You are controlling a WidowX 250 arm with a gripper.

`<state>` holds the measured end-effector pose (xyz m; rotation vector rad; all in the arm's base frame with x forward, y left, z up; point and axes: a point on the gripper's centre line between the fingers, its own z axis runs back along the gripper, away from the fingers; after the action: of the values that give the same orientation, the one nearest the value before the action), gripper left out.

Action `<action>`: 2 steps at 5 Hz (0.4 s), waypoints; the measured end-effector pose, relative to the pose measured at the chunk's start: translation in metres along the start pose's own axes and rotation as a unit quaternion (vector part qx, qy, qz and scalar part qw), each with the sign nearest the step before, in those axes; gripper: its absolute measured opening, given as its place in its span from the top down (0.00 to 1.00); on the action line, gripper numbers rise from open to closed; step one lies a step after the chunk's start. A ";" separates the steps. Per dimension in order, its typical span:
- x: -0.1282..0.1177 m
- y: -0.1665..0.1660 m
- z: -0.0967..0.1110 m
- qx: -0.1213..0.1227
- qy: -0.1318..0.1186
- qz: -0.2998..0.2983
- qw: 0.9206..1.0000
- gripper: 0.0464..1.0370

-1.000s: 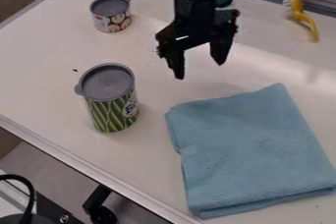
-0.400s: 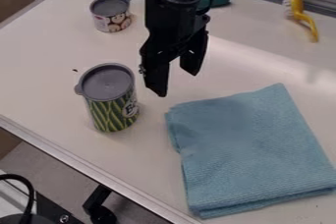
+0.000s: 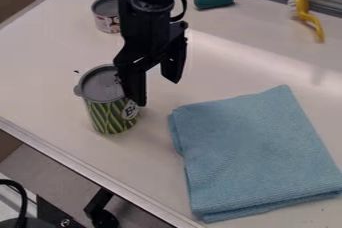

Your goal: Push the can on the left bottom side of the table

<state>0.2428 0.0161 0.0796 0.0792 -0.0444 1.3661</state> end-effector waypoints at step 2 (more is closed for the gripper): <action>0.001 0.009 -0.005 -0.008 0.008 0.001 1.000 0.04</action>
<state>0.2337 0.0195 0.0746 0.0555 -0.0413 1.3681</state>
